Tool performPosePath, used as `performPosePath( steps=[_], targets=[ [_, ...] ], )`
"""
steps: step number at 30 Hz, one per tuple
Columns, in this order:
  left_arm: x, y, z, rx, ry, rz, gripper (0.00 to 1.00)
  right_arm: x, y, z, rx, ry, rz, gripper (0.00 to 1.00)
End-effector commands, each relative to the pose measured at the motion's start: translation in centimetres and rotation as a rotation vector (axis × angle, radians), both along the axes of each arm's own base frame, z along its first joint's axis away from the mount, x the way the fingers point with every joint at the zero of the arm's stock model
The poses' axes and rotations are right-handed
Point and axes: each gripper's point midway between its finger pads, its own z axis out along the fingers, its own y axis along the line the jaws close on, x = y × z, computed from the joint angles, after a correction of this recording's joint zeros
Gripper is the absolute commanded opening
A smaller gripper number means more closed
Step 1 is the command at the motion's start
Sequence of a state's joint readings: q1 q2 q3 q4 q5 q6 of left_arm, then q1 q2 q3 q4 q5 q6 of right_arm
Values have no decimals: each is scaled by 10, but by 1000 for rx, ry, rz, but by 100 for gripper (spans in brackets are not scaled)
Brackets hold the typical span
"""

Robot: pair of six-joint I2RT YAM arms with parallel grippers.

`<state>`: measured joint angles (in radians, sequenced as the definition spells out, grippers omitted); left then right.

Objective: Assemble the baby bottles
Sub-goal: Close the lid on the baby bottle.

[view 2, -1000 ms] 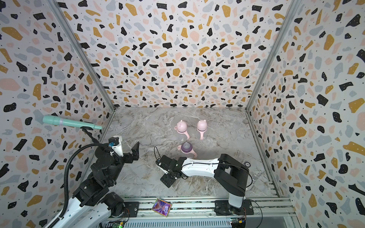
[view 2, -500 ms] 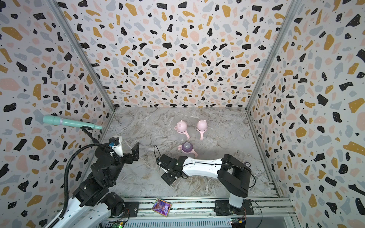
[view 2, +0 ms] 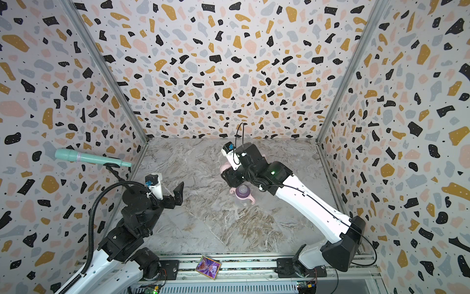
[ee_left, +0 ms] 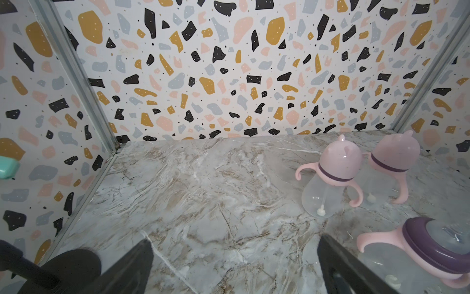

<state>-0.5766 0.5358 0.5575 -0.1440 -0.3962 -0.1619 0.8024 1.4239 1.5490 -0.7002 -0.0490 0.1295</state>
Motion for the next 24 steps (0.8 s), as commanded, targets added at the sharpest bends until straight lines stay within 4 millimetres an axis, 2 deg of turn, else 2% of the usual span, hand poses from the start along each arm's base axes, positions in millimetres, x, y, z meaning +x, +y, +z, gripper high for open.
performPosePath(
  steps=[1, 7, 24],
  targets=[
    [4, -19, 7, -43, -24, -85, 100, 7, -27, -30, -179, 53, -20, 37],
    [8, -34, 0, -30, 17, -147, 100, 12, -37, -60, -265, 122, -29, 36],
    [7, -37, 0, -32, 10, -168, 100, 9, -43, -112, -333, 200, -22, 36]
  ],
)
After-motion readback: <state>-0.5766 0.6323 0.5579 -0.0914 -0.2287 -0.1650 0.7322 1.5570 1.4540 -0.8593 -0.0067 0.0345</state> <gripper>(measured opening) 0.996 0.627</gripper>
